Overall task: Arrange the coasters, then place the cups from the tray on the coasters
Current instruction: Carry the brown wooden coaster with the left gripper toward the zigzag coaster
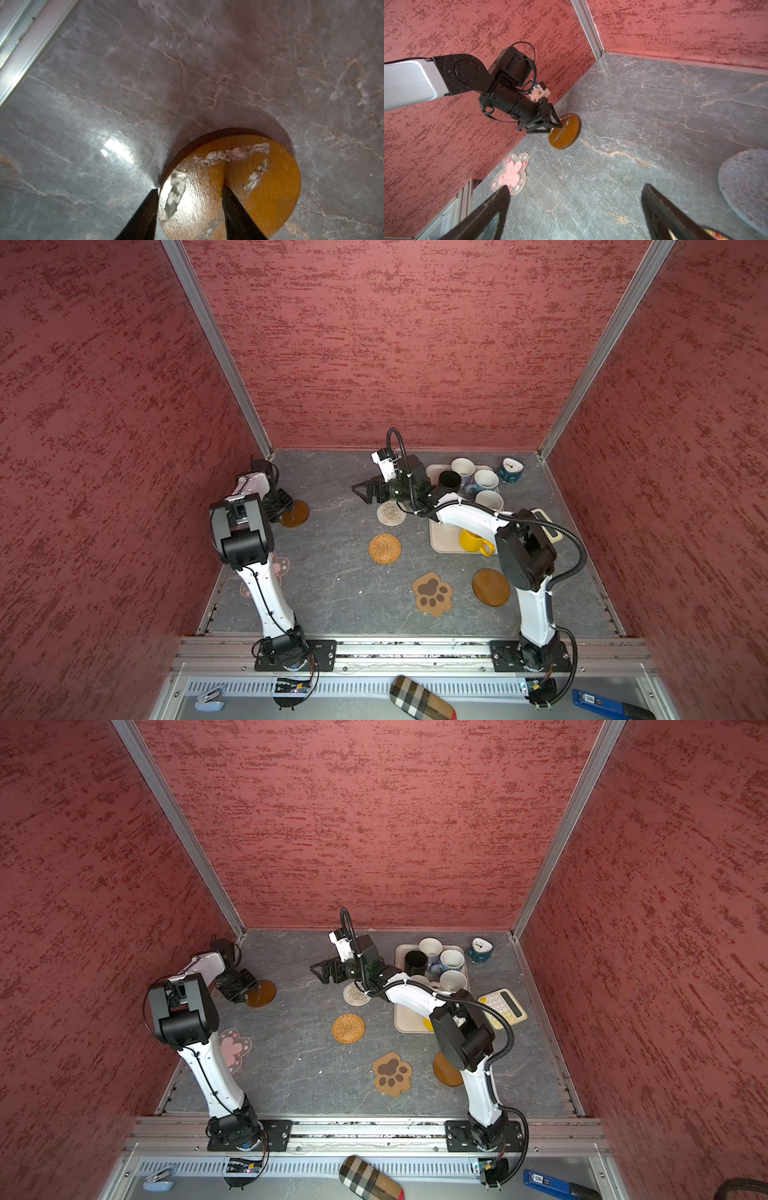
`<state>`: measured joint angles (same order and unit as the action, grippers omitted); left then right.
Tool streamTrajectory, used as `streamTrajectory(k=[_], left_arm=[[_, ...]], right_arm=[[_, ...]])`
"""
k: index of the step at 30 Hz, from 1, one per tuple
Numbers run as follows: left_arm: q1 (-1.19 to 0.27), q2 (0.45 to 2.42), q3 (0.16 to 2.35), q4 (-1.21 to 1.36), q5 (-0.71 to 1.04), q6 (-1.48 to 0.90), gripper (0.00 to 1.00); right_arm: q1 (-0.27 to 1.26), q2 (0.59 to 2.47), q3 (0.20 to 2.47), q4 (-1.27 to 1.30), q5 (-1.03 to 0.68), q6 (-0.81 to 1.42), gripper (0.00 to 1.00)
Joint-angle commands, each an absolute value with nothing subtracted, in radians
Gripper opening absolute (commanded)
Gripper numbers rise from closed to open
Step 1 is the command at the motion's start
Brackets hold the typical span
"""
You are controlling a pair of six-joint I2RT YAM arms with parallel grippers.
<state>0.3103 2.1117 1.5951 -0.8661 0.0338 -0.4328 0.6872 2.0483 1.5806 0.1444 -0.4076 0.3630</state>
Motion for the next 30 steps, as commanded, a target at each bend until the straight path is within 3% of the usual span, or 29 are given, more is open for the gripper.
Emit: streamTrajectory(k=[1, 14, 30], left_arm=[[0.278, 2.163, 1.601, -0.856, 0.04, -0.436, 0.49], [0.193, 2.204, 1.655, -0.828, 0.086, -0.579, 0.47], [-0.002, 2.361, 1.913, -0.85, 0.096, -0.699, 0.46]], right_arm=[[0.681, 2.051, 1.567, 0.174, -0.42, 0.364, 0.99], [0.659, 2.039, 1.544, 0.187, -0.418, 0.377, 0.99], [0.613, 2.009, 1.49, 0.252, -0.437, 0.425, 0.99]])
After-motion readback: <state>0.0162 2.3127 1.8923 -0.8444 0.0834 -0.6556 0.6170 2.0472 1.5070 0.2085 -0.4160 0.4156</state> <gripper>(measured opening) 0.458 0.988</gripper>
